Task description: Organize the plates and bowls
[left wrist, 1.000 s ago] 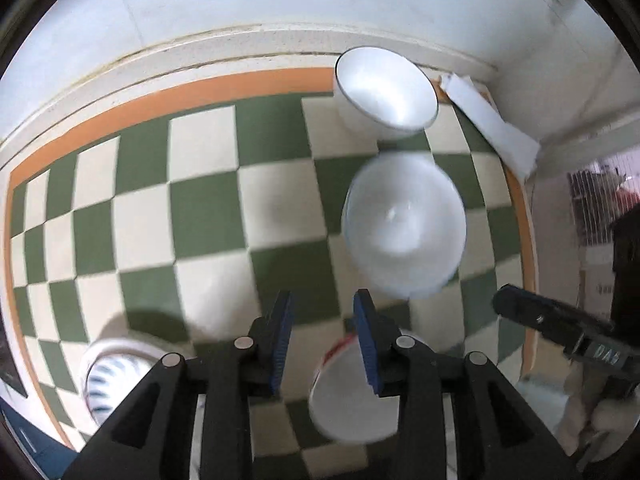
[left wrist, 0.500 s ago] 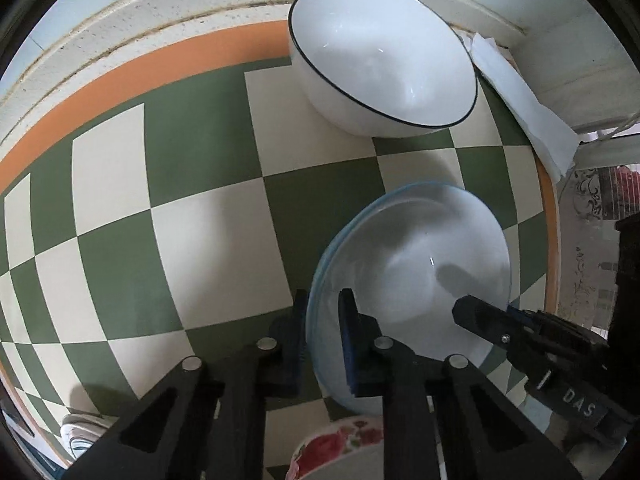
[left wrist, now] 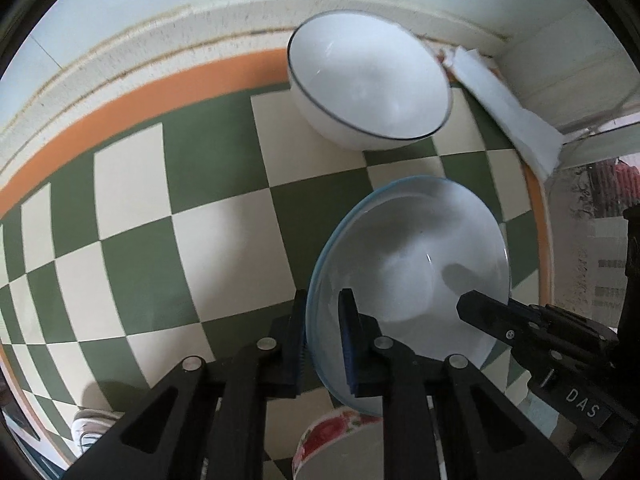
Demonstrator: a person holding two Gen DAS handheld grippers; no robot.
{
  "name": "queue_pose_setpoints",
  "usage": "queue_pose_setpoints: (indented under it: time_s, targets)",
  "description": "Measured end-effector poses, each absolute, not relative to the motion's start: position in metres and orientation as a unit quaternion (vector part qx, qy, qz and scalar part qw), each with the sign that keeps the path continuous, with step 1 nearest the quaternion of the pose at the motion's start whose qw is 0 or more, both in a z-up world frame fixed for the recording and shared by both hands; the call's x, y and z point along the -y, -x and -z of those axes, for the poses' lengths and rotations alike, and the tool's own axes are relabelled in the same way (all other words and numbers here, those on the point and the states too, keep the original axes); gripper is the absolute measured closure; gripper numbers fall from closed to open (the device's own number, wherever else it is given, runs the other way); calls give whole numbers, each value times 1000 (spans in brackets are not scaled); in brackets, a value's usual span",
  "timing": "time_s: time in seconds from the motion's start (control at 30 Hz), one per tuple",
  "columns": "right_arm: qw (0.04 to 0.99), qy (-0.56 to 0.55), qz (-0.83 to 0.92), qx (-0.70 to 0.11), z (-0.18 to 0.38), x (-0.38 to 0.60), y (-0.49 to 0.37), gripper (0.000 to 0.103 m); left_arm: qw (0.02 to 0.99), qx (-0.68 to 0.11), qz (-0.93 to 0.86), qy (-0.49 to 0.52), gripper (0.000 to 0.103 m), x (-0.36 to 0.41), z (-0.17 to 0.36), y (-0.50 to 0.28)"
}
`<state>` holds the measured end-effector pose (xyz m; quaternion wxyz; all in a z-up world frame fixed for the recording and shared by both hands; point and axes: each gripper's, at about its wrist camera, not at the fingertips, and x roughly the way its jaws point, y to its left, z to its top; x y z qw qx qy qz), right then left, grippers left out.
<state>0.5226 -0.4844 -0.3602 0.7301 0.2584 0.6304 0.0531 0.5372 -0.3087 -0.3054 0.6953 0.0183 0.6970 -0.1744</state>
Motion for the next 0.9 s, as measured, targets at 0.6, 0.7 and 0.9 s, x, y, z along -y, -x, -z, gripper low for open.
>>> queue_pose_setpoints:
  time_s: [0.6,0.7,0.9]
  targets:
    - [762,-230,-64,-602,274,460,-442,88,729,-649,215,-21,90,279,226,-467]
    - [758,-231,-63,-607,278,456,-427,88,727,-652,214,-26,90,273,229,-453]
    - [744,-236,-61,-622,296,448,-401,88,711,-670,212,-33,90,265,247,-428]
